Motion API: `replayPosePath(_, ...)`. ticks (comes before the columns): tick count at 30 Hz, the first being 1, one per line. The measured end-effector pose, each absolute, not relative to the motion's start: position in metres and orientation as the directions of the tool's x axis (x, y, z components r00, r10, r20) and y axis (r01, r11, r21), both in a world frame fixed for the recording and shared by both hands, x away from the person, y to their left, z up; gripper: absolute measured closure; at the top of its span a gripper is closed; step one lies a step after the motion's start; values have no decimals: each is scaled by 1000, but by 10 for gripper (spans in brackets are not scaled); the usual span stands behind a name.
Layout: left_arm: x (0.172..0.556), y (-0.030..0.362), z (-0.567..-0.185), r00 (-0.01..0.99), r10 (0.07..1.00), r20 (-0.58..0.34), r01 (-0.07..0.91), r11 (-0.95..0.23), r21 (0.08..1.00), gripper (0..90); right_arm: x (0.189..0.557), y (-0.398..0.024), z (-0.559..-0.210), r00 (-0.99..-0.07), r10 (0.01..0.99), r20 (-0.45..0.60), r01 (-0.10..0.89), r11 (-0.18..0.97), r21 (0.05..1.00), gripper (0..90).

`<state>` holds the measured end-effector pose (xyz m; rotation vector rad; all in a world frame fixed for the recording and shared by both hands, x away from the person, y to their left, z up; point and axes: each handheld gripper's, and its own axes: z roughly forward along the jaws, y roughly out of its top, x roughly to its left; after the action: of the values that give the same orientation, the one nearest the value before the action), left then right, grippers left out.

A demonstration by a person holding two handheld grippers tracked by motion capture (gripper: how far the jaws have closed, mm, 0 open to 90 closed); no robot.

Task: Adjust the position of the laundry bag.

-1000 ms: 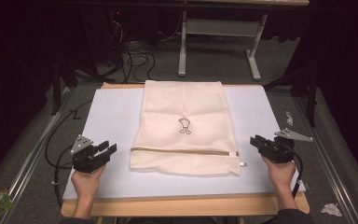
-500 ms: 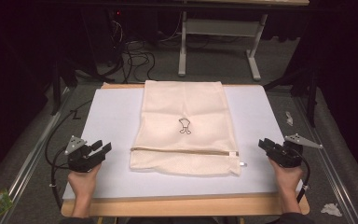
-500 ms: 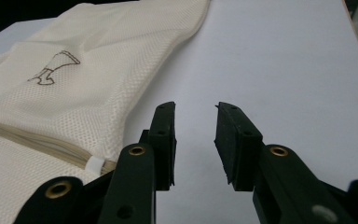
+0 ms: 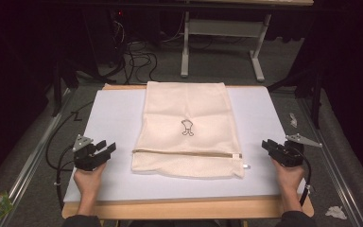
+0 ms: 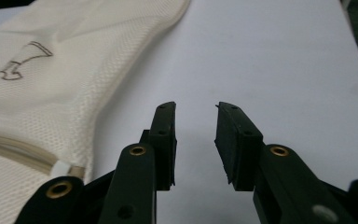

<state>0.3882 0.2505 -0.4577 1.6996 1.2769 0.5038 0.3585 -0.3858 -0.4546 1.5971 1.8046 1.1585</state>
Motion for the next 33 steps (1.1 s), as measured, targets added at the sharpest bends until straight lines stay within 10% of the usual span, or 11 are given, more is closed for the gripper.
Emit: replayPosePath(33,418,237,-479,327,934,-146,548,-61,834,501,379,-385,-469,-157,977,144,618,-16,786,625)
